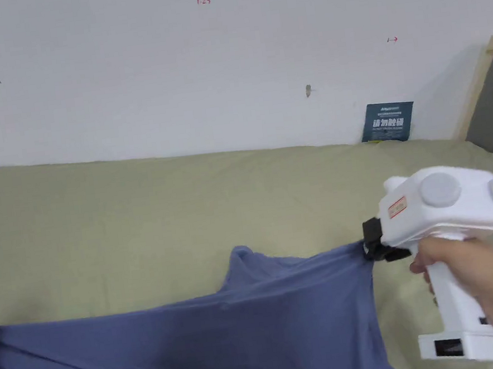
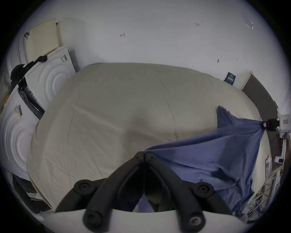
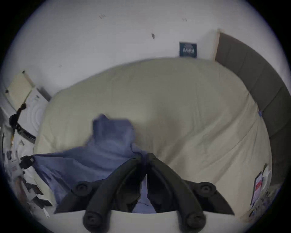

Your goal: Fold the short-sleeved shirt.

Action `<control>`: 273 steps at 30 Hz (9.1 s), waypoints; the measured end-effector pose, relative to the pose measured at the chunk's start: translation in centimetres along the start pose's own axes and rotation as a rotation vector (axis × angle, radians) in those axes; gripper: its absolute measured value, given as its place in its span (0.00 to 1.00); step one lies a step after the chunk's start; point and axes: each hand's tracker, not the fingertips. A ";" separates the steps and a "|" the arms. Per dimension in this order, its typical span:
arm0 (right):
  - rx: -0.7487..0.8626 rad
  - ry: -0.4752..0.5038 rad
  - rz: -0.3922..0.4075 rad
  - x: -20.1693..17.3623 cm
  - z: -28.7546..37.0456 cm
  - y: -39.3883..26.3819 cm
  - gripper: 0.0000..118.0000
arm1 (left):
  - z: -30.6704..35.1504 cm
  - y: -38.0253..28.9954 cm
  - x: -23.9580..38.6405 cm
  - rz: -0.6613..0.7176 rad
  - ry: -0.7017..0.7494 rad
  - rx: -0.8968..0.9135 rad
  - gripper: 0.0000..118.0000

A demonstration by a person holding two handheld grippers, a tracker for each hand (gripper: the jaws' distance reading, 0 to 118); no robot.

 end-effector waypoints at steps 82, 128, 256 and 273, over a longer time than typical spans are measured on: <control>-0.034 0.129 -0.023 9.4 15.2 -38.1 0.06 | 11.0 -26.1 -8.9 0.095 -0.378 0.051 0.00; 0.526 0.090 0.076 -7.2 30.4 -36.0 0.01 | 17.2 -29.0 -0.4 0.041 -0.076 0.171 0.00; 0.625 0.032 0.200 -5.8 28.4 -34.7 0.00 | -0.5 -21.8 2.6 -0.133 0.033 -0.098 0.94; 0.350 -0.090 0.224 1.6 18.4 -34.4 0.00 | 1.1 -21.2 4.6 -0.125 -0.074 -0.013 0.07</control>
